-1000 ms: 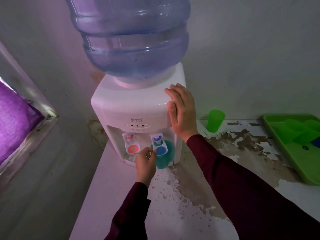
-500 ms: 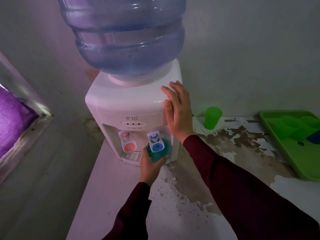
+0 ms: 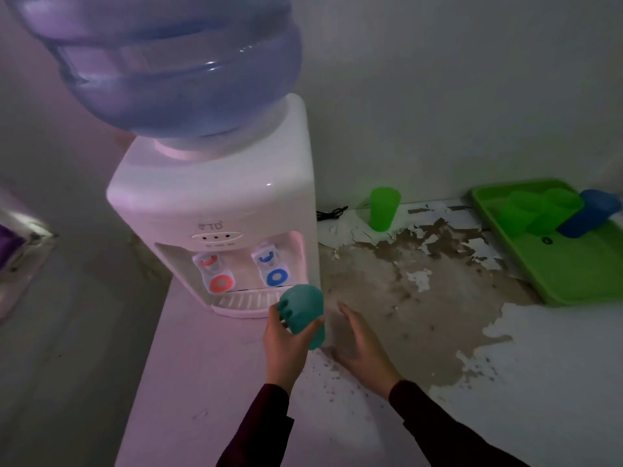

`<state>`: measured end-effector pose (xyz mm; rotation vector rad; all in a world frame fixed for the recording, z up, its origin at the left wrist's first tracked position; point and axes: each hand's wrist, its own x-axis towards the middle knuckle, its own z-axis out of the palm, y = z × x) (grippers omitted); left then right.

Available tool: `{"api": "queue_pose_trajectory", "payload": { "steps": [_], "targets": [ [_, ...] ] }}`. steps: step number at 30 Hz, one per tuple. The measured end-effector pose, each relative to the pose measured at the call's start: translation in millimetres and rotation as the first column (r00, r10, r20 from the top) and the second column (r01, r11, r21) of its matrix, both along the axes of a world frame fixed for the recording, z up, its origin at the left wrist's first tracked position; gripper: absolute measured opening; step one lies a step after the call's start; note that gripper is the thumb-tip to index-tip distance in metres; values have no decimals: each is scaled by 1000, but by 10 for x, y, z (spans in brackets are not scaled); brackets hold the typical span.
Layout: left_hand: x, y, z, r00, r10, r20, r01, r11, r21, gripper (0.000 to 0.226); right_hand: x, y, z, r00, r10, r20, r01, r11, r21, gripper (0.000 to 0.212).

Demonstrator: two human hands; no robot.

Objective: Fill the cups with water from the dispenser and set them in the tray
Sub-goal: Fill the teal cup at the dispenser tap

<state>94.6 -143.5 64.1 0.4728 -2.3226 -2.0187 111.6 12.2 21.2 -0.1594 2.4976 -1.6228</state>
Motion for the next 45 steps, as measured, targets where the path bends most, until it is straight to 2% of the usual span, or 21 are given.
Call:
{"api": "queue_pose_trajectory", "payload": {
  "steps": [4, 10, 16, 19, 25, 30, 34, 37, 41, 45],
  "targets": [
    [68, 351, 30, 991, -126, -34, 126, 992, -16, 61, 95, 146, -35, 988, -132, 75, 140, 984, -114, 90],
    [63, 1149, 134, 922, -372, -110, 364, 927, -86, 73, 117, 748, 25, 922, -387, -10, 375, 900, -222, 65],
    [-139, 2088, 276, 823, -559, -98, 549, 828, -111, 75, 80, 1737, 135, 855, -517, -33, 499, 839, -215, 64],
    [-268, 2639, 372, 785, -618, -42, 612, 784, -103, 75, -10, 2315, 199, 817, -575, -36, 561, 808, -180, 66],
    [-666, 3952, 399, 787, -616, 40, 613, 788, 58, 59, -391, 3551, 244, 790, -596, -145, 587, 803, -100, 65],
    [-999, 4624, 268, 801, -593, 80, 597, 802, -30, 65, -777, 4213, 101, 795, -592, -134, 597, 803, -5, 54],
    [-1196, 4868, 66, 801, -572, 177, 589, 806, -58, 63, -1037, 4472, -37, 837, -547, -19, 547, 837, 21, 51],
    [-1310, 4954, -32, 802, -560, 208, 586, 805, -90, 68, -1159, 4532, -110, 843, -536, 39, 537, 843, -37, 54],
    [-1425, 5033, -41, 819, -532, 216, 564, 816, -129, 73, -1277, 4553, -151, 831, -549, 87, 555, 828, -79, 59],
    [-1445, 5007, -14, 798, -558, 227, 590, 800, -111, 75, -1260, 4546, -152, 806, -571, 156, 587, 806, -76, 63]
  ]
}}
